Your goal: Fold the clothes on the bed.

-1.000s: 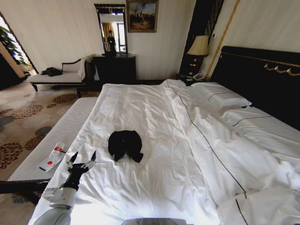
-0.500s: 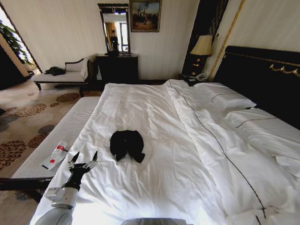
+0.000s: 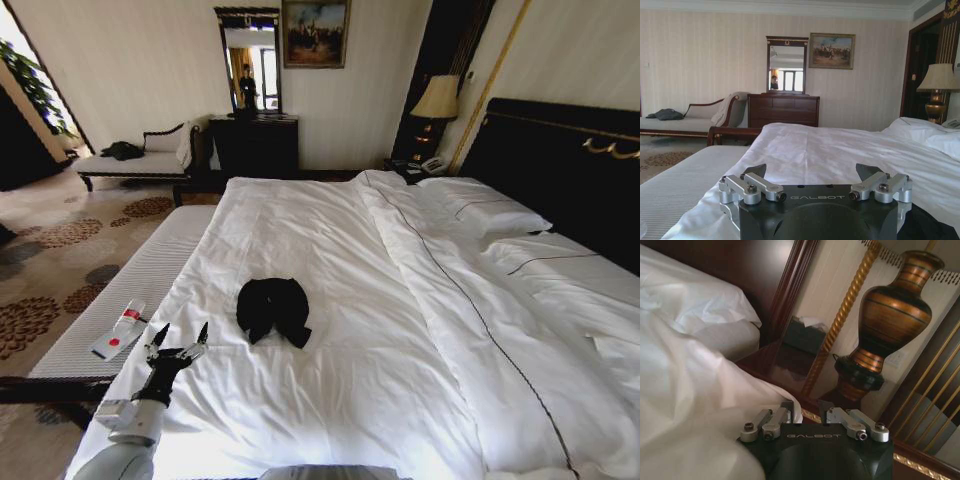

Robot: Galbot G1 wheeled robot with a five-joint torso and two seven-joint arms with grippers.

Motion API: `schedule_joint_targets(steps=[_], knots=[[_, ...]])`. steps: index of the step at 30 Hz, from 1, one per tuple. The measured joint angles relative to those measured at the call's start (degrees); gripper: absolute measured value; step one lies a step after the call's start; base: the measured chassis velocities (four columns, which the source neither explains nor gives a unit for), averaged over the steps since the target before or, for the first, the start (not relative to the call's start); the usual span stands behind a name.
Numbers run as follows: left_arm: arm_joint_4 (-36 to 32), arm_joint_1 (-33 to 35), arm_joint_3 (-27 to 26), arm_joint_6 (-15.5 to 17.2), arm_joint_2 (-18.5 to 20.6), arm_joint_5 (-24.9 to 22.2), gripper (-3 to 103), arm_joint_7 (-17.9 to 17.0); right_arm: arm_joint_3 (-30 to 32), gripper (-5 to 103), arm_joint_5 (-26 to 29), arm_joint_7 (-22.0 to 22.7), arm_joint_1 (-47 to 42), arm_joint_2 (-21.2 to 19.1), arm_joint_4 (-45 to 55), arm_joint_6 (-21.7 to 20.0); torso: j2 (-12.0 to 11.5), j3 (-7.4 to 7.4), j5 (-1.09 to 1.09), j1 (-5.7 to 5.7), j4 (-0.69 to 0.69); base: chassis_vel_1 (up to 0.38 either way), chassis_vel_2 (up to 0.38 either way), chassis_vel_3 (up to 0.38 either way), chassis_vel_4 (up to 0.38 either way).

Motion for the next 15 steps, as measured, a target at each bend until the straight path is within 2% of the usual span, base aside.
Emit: schedule_joint_targets(steps=[3, 5, 6, 7, 8, 10, 11, 12, 15], knots=[[-0.09, 0.27, 0.02, -0.06, -0.06, 0.16, 100, -0.02, 0.19, 43, 2.03, -0.8, -1.1, 0.56, 4.66, 3.56, 0.0, 0.0, -0.03, 0.0, 0.05, 0.0, 0.0, 0.0, 0.0], [-0.14, 0.3, 0.03, -0.06, -0.05, 0.21, 100, -0.02, 0.16, 43, 2.45, -1.22, -1.34, 0.71, 5.8, 4.4, 0.0, 0.0, -0.03, 0.0, 0.05, 0.0, 0.0, 0.0, 0.0], [-0.18, 0.32, 0.03, -0.06, -0.02, 0.26, 100, -0.04, 0.02, 48, 2.94, -1.89, -1.64, 0.92, 7.33, 5.38, 0.0, 0.0, -0.01, 0.0, 0.06, 0.0, 0.0, 0.0, 0.0], [-0.33, 0.28, 0.04, -0.05, 0.04, 0.3, 100, -0.08, -0.19, 53, 3.36, -2.88, -2.02, 1.27, 10.1, 6.65, 0.0, 0.0, 0.01, 0.0, 0.13, 0.0, 0.0, 0.0, 0.0], [-0.46, 0.19, 0.04, -0.01, 0.07, 0.31, 100, -0.12, -0.24, 59, 3.56, -3.3, -2.15, 1.46, 11.76, 7.04, 0.0, 0.0, 0.0, 0.0, 0.17, 0.0, 0.0, 0.0, 0.0], [-0.5, 0.16, 0.04, 0.0, 0.08, 0.32, 100, -0.14, -0.25, 59, 3.64, -3.42, -2.21, 1.53, 12.35, 7.15, 0.0, 0.0, 0.01, 0.0, 0.18, 0.0, 0.0, 0.0, 0.0], [-0.62, 0.03, 0.03, 0.1, 0.11, 0.32, 100, -0.19, -0.35, 70, 3.98, -3.72, -2.5, 1.75, 14.68, 7.39, 0.0, 0.0, 0.02, 0.0, 0.16, 0.0, 0.0, 0.0, 0.0], [-0.65, -0.02, -0.01, 0.11, 0.12, 0.32, 100, -0.2, -0.59, 70, 4.08, -3.98, -2.87, 1.84, 16.13, 7.68, 0.0, 0.0, 0.02, 0.0, 0.15, 0.0, 0.0, 0.0, 0.0], [-0.63, -0.03, -0.21, 0.12, 0.17, 0.27, 100, -0.22, -1.71, 80, 4.19, -4.93, -4.11, 2.13, 19.25, 8.79, -0.01, 0.0, 0.02, 0.0, 0.16, 0.0, 0.0, 0.0, 0.0]])
